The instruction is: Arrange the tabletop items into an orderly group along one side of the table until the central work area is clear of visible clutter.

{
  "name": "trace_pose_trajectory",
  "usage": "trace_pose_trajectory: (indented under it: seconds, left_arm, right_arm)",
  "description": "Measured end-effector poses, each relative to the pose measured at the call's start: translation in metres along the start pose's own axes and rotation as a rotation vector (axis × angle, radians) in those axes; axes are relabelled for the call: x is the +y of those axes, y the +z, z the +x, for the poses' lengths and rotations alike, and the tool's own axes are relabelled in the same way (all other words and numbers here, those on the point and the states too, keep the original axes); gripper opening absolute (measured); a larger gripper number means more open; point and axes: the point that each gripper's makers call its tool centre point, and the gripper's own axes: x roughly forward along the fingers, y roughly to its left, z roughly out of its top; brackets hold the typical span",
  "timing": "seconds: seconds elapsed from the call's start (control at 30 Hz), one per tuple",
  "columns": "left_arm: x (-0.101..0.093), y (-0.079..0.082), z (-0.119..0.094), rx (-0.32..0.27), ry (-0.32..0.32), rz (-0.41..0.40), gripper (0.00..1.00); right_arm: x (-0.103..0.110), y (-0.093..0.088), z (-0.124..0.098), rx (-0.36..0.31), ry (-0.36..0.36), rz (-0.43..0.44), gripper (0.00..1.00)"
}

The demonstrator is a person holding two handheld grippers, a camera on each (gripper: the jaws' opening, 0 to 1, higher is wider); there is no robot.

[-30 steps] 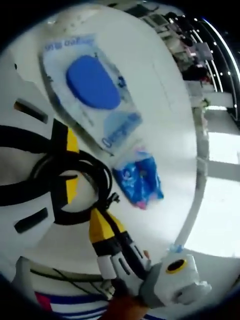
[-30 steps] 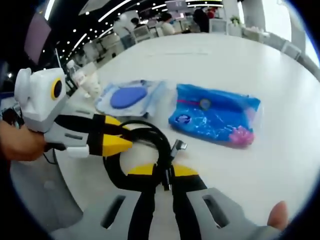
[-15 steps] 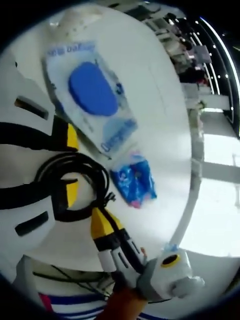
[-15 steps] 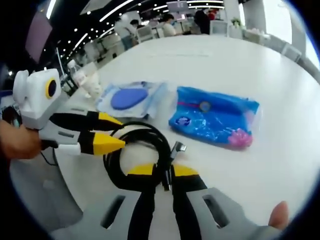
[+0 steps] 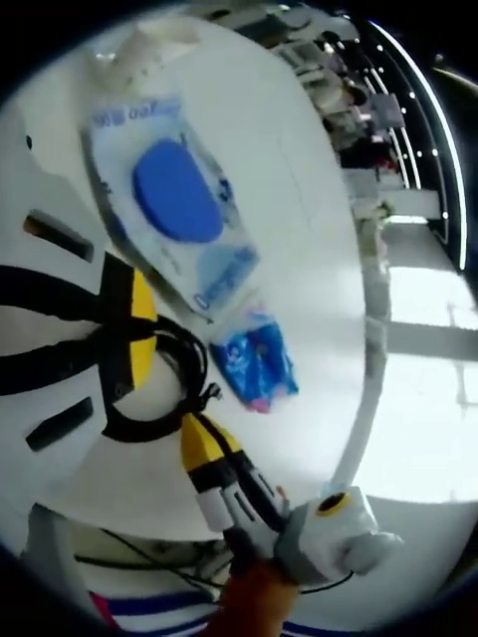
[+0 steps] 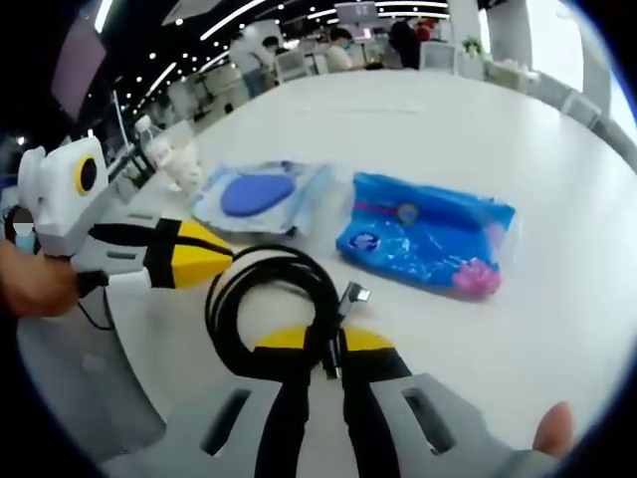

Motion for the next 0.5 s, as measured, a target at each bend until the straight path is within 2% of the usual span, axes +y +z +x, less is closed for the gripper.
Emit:
trace_pose_trajectory:
  seconds: [0.5]
  left_arm:
    - [0.002, -0.021, 0.012, 0.081, 0.006, 0.023, 0.0]
  right_arm:
    - [0.0, -0.002, 0.0, -0.002, 0.001, 0.009, 0.11]
